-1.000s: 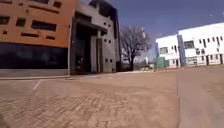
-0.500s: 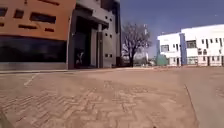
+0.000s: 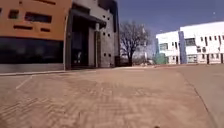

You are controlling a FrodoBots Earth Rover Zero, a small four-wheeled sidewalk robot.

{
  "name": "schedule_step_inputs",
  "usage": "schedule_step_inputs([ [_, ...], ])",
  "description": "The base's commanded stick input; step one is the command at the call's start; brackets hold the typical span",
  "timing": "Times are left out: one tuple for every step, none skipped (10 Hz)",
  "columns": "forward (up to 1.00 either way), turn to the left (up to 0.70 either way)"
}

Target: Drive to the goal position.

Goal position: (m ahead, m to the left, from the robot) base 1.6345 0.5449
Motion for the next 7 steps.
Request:
schedule_step_inputs([
  [0.7, 0.0],
  [0.7, 0.0],
  [0.7, 0.0],
  [0.7, 0.0],
  [0.7, 0.0],
  [0.7, 0.0],
  [0.7, 0.0],
])
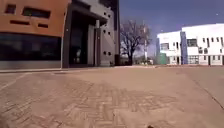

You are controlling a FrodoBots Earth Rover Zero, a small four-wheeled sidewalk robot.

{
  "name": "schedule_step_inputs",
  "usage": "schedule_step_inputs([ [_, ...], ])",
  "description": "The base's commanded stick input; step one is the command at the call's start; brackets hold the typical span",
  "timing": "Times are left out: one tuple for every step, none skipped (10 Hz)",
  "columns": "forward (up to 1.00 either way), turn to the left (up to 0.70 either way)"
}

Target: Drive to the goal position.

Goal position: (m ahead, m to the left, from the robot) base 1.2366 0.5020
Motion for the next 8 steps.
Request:
schedule_step_inputs([
  [0.7, 0.0],
  [0.7, 0.0],
  [0.7, 0.0],
  [0.7, 0.0],
  [0.7, 0.0],
  [0.7, 0.0],
  [0.7, 0.0],
  [0.7, 0.0],
])
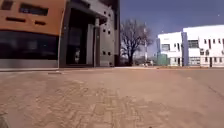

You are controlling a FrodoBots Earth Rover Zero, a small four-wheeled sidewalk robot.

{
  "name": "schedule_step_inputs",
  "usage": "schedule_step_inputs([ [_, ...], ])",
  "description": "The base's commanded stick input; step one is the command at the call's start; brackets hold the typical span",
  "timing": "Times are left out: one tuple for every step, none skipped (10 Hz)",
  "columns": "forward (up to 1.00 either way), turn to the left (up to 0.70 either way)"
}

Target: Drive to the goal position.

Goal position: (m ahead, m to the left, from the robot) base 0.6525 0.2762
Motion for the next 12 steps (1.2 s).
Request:
schedule_step_inputs([
  [0.7, 0.0],
  [0.7, 0.0],
  [0.7, 0.0],
  [0.7, 0.0],
  [0.7, 0.0],
  [0.7, 0.0],
  [0.7, 0.0],
  [0.7, 0.0],
  [0.7, 0.0],
  [0.7, -0.08],
  [0.7, -0.27],
  [0.7, -0.27],
])
